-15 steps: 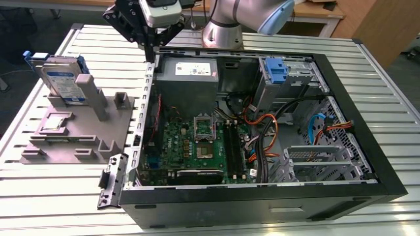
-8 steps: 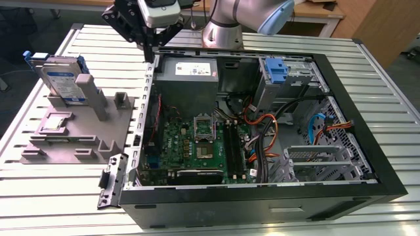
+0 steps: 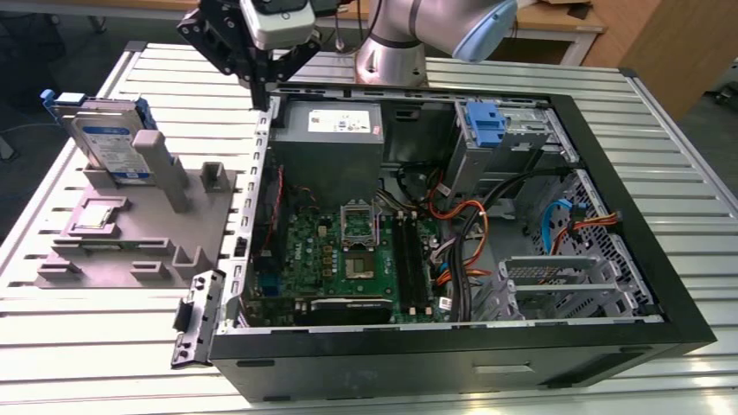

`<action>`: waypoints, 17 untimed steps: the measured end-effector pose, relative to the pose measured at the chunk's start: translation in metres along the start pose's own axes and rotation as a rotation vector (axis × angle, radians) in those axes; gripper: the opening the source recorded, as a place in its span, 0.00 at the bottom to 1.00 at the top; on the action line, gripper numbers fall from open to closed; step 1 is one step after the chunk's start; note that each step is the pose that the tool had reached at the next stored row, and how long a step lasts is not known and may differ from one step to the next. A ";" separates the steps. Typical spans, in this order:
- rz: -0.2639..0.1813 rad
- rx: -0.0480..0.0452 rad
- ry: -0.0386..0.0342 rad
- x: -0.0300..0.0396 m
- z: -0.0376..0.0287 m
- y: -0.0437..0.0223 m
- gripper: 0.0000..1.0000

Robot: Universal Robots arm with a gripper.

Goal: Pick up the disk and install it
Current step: 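Reach for the disk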

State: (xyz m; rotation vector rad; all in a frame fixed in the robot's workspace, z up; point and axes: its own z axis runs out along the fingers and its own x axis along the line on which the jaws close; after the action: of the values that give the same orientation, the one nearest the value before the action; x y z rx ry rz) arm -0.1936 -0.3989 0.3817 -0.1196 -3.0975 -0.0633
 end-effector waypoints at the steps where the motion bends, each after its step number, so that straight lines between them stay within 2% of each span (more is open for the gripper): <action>1: 0.000 0.0000 0.0005 0.0001 0.0001 0.0000 0.10; 7: 0.000 0.0002 0.0029 0.0009 0.0005 -0.0001 0.10; 9: 0.000 0.0007 0.0099 0.0020 0.0016 -0.0002 0.10; 17: 0.001 0.0011 0.0145 0.0027 0.0023 -0.0003 0.10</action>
State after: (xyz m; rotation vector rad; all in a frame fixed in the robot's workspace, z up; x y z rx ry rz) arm -0.1965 -0.3989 0.3796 -0.1195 -3.0831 -0.0622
